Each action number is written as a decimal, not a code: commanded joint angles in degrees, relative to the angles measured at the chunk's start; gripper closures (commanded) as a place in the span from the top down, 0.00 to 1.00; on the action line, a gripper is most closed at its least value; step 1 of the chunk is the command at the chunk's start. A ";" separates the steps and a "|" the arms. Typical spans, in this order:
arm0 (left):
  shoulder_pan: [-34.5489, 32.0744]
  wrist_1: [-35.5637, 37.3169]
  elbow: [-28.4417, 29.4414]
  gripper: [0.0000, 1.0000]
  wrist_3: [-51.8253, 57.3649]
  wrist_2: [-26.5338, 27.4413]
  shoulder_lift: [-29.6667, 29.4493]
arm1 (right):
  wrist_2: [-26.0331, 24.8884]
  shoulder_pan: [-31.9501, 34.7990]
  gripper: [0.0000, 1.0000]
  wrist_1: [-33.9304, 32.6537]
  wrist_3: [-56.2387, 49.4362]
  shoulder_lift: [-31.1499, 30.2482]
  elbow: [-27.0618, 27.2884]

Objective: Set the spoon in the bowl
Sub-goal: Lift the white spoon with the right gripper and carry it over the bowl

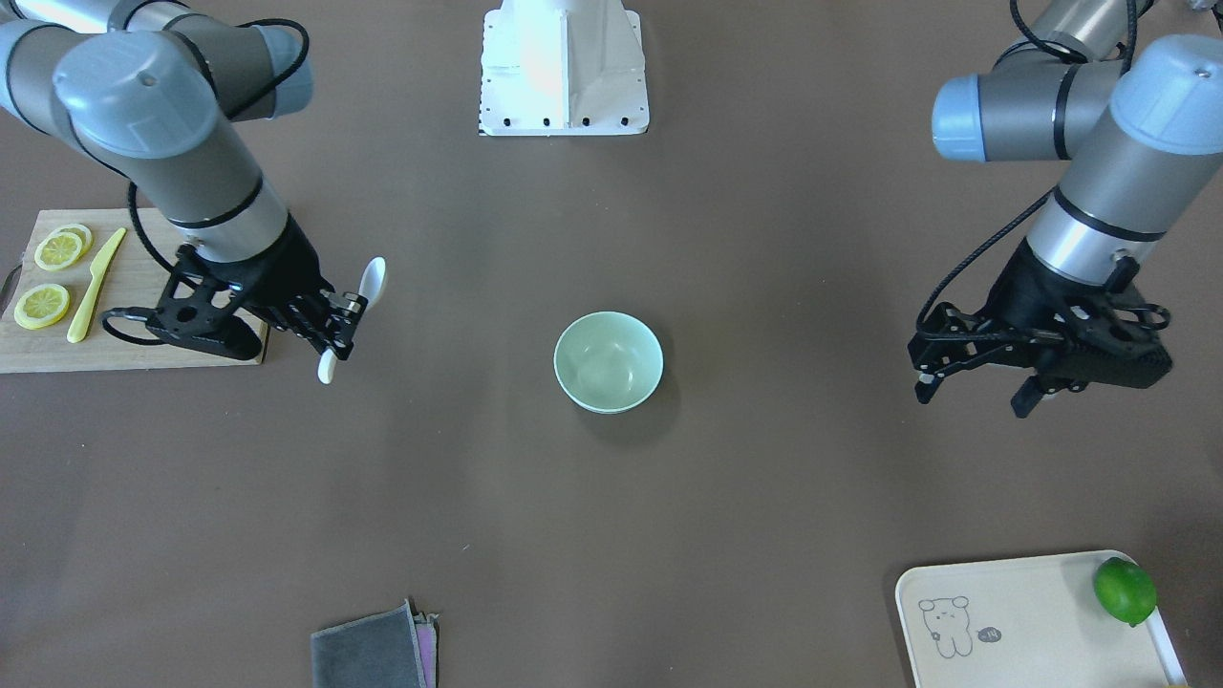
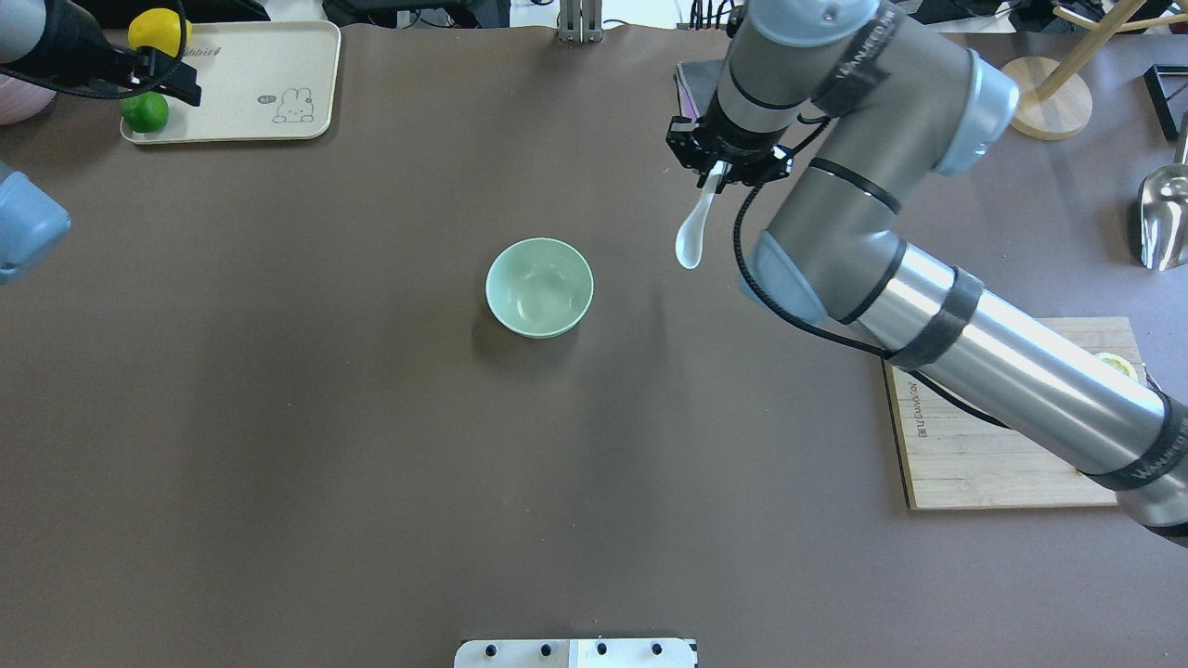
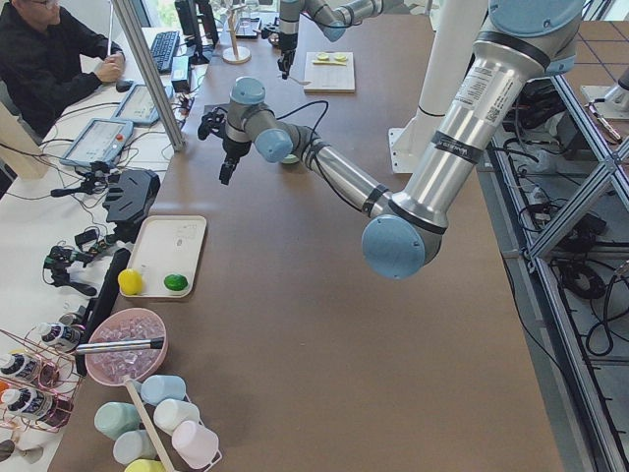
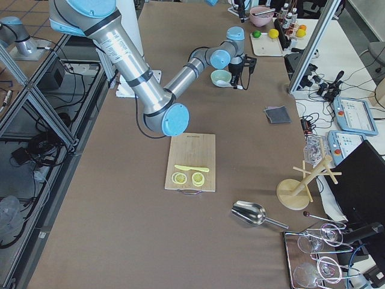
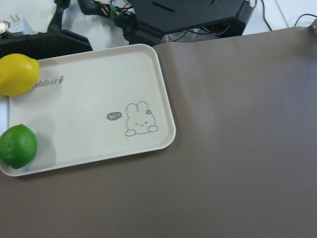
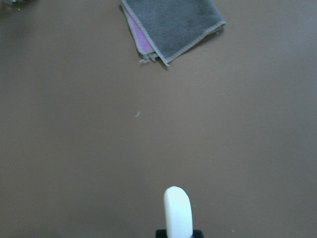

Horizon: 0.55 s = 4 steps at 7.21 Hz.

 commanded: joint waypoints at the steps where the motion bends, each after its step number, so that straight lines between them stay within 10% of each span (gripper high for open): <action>1: -2.77 -2.03 0.25 0.98 0.34 0.01 3.29 | -5.20 -3.19 0.00 6.15 0.60 9.75 -12.54; 4: -5.41 -3.61 0.43 0.98 0.60 0.10 6.90 | -12.05 -8.55 0.00 10.13 0.69 13.30 -17.60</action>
